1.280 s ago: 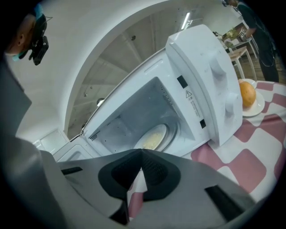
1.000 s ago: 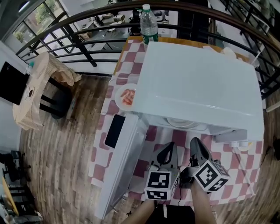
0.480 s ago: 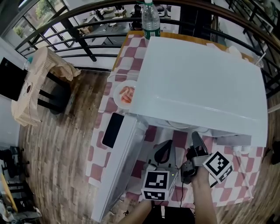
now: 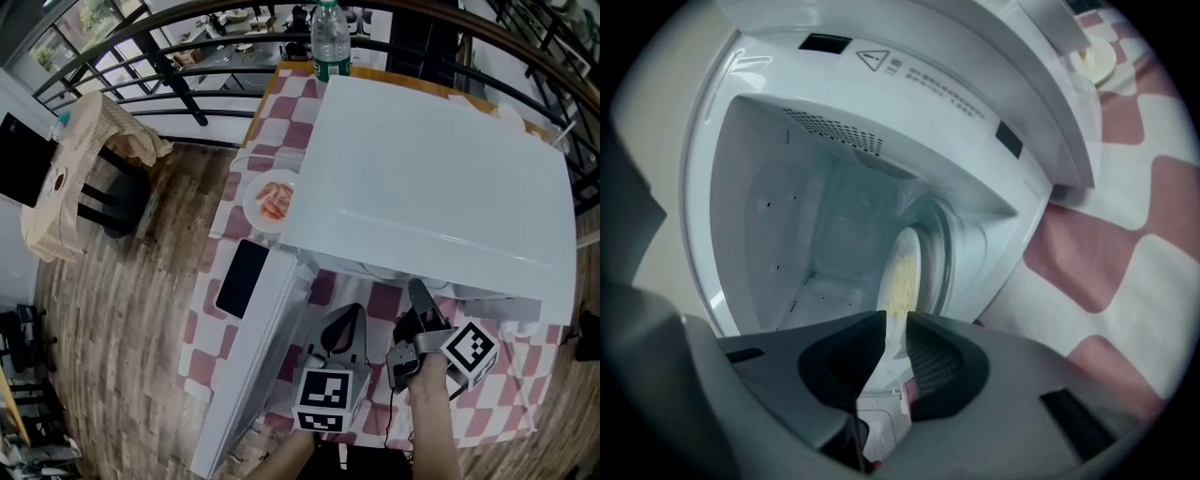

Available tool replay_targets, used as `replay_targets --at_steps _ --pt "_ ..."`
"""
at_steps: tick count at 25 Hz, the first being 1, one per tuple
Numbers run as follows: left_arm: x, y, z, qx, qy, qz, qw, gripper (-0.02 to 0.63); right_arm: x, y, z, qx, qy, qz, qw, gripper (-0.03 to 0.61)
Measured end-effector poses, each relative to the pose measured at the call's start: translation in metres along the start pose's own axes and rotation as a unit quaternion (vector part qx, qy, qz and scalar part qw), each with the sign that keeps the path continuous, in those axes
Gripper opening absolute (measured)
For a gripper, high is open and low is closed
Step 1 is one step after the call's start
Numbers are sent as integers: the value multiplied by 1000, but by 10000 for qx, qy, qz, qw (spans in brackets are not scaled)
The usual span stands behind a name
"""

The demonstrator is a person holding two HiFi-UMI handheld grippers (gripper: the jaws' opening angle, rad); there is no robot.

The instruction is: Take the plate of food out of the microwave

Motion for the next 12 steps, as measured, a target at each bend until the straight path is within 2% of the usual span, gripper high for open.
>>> replay_targets --at_steps 6,12 --pt "-1 6 0 10 36 62 10000 6 10 4 -5 709 -20 73 9975 91" --pt "-2 7 0 -68 74 60 9999 6 16 3 -6 1012 100 -33 9948 91"
Point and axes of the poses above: the fingertips, and each gripper's own axes: x forward along the fingers, z to its left, y out of its underside, the point moved 4 cm from there along -x, backward along the fingers, and after that the axes turned 13 degrees about x, right-handed, at the moved point
